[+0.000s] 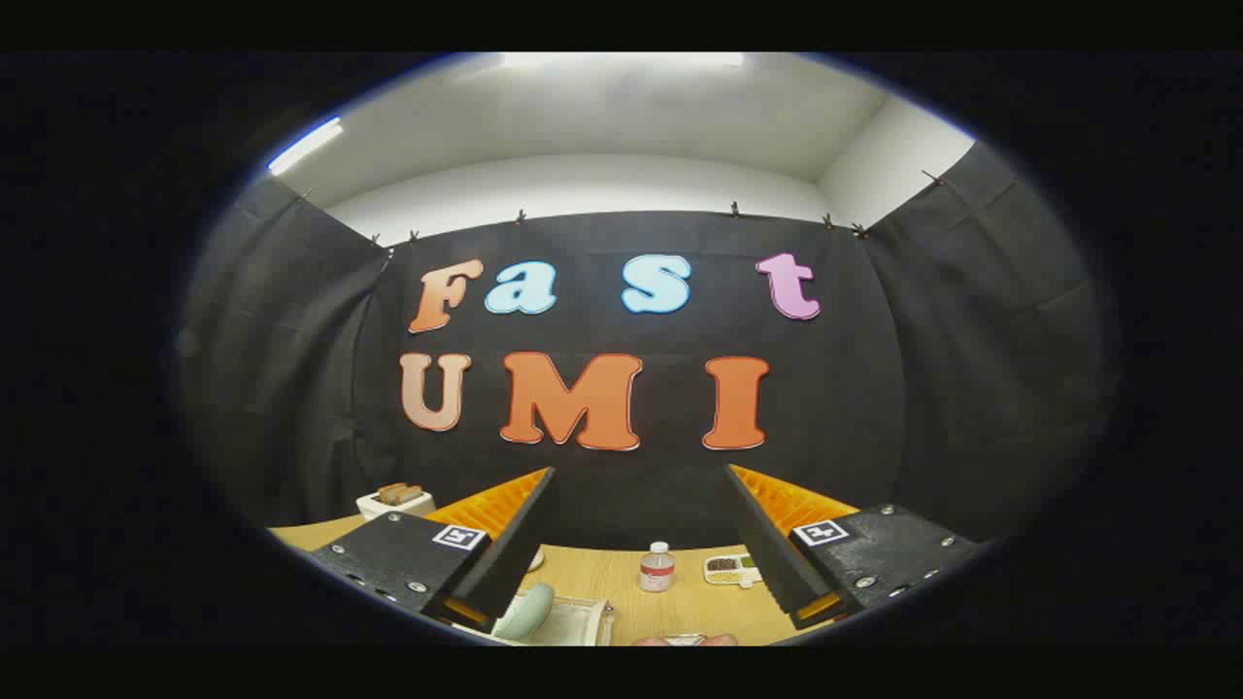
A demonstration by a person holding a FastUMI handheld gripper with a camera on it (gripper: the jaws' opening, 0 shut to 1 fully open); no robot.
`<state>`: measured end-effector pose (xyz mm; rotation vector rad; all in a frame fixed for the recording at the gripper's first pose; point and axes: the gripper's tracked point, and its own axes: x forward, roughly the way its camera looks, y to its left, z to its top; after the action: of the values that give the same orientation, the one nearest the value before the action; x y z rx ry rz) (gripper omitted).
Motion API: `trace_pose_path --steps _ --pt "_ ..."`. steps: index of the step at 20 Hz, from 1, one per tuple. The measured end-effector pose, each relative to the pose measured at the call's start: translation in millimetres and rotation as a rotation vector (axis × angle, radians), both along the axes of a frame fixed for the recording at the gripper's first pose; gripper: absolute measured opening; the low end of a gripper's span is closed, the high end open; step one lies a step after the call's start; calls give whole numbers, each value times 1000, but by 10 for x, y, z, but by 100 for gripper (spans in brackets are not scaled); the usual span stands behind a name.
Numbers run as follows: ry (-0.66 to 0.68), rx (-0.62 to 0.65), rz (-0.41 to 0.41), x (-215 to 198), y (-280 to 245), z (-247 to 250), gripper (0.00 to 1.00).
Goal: Take the plate from the dish rack, then take the spoon from the basket and place it into the plate.
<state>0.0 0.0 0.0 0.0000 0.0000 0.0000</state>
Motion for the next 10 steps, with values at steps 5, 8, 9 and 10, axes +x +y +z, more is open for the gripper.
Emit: trace_pose_path --steps 5,8,9,10 --pt "1 16 3 27 47 32 99" --pt "22 15 9 48 73 -59 99" --pt "40 21 15 49 81 -102 99" --pt "59 28 21 44 93 -147 99"
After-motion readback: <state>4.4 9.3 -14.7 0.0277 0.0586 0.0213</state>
